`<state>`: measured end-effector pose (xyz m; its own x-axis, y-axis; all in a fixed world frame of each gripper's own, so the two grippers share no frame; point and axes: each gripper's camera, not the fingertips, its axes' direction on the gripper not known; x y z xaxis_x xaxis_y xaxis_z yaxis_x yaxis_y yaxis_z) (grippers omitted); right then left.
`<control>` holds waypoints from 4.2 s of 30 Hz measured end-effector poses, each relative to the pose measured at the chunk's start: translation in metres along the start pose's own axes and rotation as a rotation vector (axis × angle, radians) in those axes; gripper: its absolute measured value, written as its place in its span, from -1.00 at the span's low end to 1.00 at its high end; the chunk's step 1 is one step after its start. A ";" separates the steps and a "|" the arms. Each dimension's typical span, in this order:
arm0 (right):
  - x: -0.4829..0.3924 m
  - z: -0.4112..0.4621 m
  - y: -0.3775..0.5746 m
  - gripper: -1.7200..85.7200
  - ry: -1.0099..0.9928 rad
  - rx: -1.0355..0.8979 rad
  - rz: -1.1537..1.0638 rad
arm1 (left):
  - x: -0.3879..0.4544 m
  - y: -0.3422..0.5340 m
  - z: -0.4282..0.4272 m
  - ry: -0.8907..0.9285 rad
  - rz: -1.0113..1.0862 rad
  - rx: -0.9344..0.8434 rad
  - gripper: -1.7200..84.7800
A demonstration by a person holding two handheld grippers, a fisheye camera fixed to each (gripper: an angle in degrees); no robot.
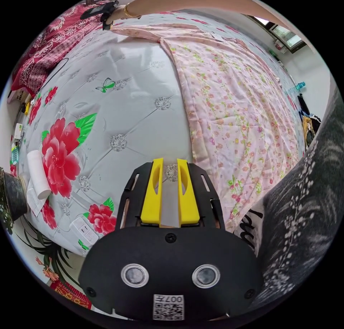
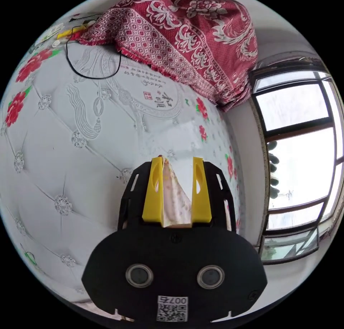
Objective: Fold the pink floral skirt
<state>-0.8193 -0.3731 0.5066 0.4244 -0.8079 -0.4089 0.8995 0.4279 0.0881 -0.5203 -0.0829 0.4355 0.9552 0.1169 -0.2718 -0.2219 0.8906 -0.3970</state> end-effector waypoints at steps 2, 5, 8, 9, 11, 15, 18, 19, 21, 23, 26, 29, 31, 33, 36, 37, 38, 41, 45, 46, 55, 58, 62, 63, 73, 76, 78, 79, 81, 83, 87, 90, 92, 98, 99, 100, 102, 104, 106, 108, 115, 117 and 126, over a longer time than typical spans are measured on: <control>0.007 -0.020 0.007 -0.73 0.095 0.046 -0.018 | 0.003 0.001 -0.001 -0.001 0.011 -0.009 -0.83; 0.017 -0.037 0.017 -0.73 0.047 0.032 -0.066 | 0.009 0.005 -0.007 -0.017 0.027 -0.006 -0.83; -0.004 -0.022 0.030 -0.74 0.156 -0.121 -0.244 | 0.016 0.013 -0.012 -0.023 0.040 0.000 -0.83; -0.013 -0.022 0.037 -0.75 0.192 -0.138 -0.292 | 0.019 0.017 -0.013 -0.033 0.044 0.000 -0.83; -0.019 -0.031 0.046 -0.76 0.246 -0.086 -0.298 | 0.023 0.023 -0.014 -0.043 0.047 0.001 -0.83; 0.002 -0.056 0.062 -0.81 0.370 0.038 -0.153 | 0.031 0.036 -0.013 -0.046 0.046 -0.003 -0.83; 0.042 -0.075 0.072 -0.83 0.197 0.057 0.002 | 0.033 0.045 -0.011 -0.029 0.037 -0.007 -0.83; 0.062 -0.090 0.086 -0.84 0.124 0.121 0.105 | 0.033 0.048 -0.012 -0.031 0.033 -0.004 -0.83; 0.095 -0.114 0.121 -0.85 -0.074 0.181 0.226 | 0.031 0.052 -0.015 -0.026 0.023 0.008 -0.82; 0.130 -0.135 0.181 -0.86 -0.353 0.279 0.360 | 0.028 0.058 -0.017 -0.004 0.010 0.020 -0.82; 0.173 -0.151 0.326 -0.87 -0.894 0.458 0.465 | 0.026 0.069 -0.021 0.028 0.025 0.037 -0.81; 0.188 -0.182 0.494 -0.89 -0.969 0.476 0.530 | 0.025 0.085 -0.025 0.029 0.057 0.049 -0.78; 0.184 -0.229 0.626 -0.88 -0.765 0.351 0.573 | 0.027 0.101 -0.028 0.032 0.074 0.053 -0.76; 0.181 -0.262 0.715 -0.85 -0.713 0.225 0.635 | 0.031 0.116 -0.031 0.046 0.086 0.048 -0.75; 0.167 -0.314 0.847 -0.81 -0.632 -0.035 0.776 | 0.045 0.142 -0.038 0.072 0.104 0.050 -0.73; 0.155 -0.333 0.893 -0.79 -0.595 -0.119 0.811 | 0.052 0.154 -0.040 0.087 0.107 0.052 -0.72; 0.149 -0.343 0.916 -0.79 -0.581 -0.153 0.834 | 0.056 0.160 -0.040 0.093 0.106 0.054 -0.72; 0.113 -0.378 1.018 -0.74 -0.583 -0.228 0.965 | 0.077 0.195 -0.039 0.094 0.095 0.060 -0.71; 0.052 -0.410 1.132 -0.69 -0.649 -0.216 1.108 | 0.097 0.261 -0.039 0.157 0.008 0.135 -0.71; 0.034 -0.417 1.158 -0.68 -0.684 -0.199 1.135 | 0.101 0.284 -0.039 0.213 -0.009 0.178 -0.71; -0.056 -0.428 1.235 -0.63 -0.955 -0.091 1.036 | 0.109 0.410 -0.010 0.333 -0.099 0.210 -0.59; -0.064 -0.417 1.232 -0.62 -0.995 -0.063 0.998 | 0.111 0.415 0.002 0.262 -0.055 0.174 -0.56; -0.075 -0.393 1.222 -0.62 -1.012 -0.074 0.974 | 0.096 0.416 0.021 0.255 -0.101 0.161 -0.56; -0.079 -0.384 1.218 -0.62 -1.017 -0.073 0.981 | 0.091 0.416 0.028 0.251 -0.113 0.170 -0.55; -0.102 -0.363 1.185 -0.91 -0.935 -0.082 0.951 | 0.062 0.406 0.088 0.229 0.010 0.170 -0.57; -0.108 -0.374 1.180 -0.96 -0.920 -0.090 0.875 | 0.067 0.400 0.104 0.188 0.074 0.174 -0.71; -0.107 -0.384 1.181 -0.96 -0.910 -0.094 0.846 | 0.072 0.399 0.107 0.171 0.133 0.188 -0.95; -0.105 -0.390 1.183 -0.96 -0.907 -0.115 0.822 | 0.073 0.399 0.108 0.177 0.158 0.172 -0.96; -0.101 -0.403 1.188 -0.96 -0.869 -0.151 0.770 | 0.071 0.404 0.105 0.157 0.199 0.144 -0.97; -0.096 -0.416 1.197 -0.96 -0.805 -0.204 0.714 | 0.063 0.413 0.099 0.105 0.213 0.122 -0.98; -0.093 -0.432 1.213 -0.93 -0.779 -0.226 0.701 | 0.051 0.427 0.098 0.127 0.225 0.116 -0.97; -0.105 -0.426 1.207 -0.82 -0.773 -0.245 0.682 | 0.051 0.423 0.111 0.155 0.191 0.071 -0.85; -0.113 -0.421 1.212 -0.70 -0.843 -0.254 0.705 | 0.050 0.425 0.119 0.170 0.199 0.028 -0.69; -0.138 -0.429 1.234 -0.60 -0.899 -0.250 0.760 | 0.035 0.448 0.128 0.229 0.149 0.049 -0.47; -0.140 -0.426 1.235 -0.60 -0.906 -0.215 0.789 | 0.031 0.448 0.133 0.268 0.131 0.076 -0.48; -0.141 -0.422 1.234 -0.61 -0.900 -0.179 0.814 | 0.027 0.445 0.139 0.312 0.115 0.099 -0.49; -0.145 -0.412 1.230 -0.63 -0.888 -0.148 0.828 | 0.027 0.438 0.148 0.395 0.112 0.140 -0.52; -0.153 -0.401 1.226 -0.67 -0.864 -0.150 0.813 | 0.034 0.431 0.157 0.385 0.136 0.182 -0.55; -0.161 -0.392 1.223 -0.74 -0.861 -0.128 0.822 | 0.045 0.424 0.167 0.391 0.174 0.216 -0.63; -0.162 -0.396 1.222 -0.82 -0.838 -0.084 0.862 | 0.056 0.423 0.168 0.358 0.211 0.250 -0.78; -0.170 -0.440 1.218 -0.96 -0.681 -0.173 0.818 | 0.058 0.435 0.154 0.261 0.150 0.250 -0.98; -0.170 -0.452 1.226 -0.96 -0.700 -0.181 0.811 | 0.058 0.440 0.149 0.257 0.129 0.248 -0.98; -0.166 -0.496 1.229 -0.83 -0.674 -0.104 0.863 | 0.086 0.453 0.139 0.264 0.124 0.184 -0.96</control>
<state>0.1646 0.4882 0.2323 0.9045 -0.2626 0.3360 0.2733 0.9618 0.0158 -0.5113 0.3914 0.3542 0.8343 0.1330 -0.5350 -0.2712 0.9439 -0.1883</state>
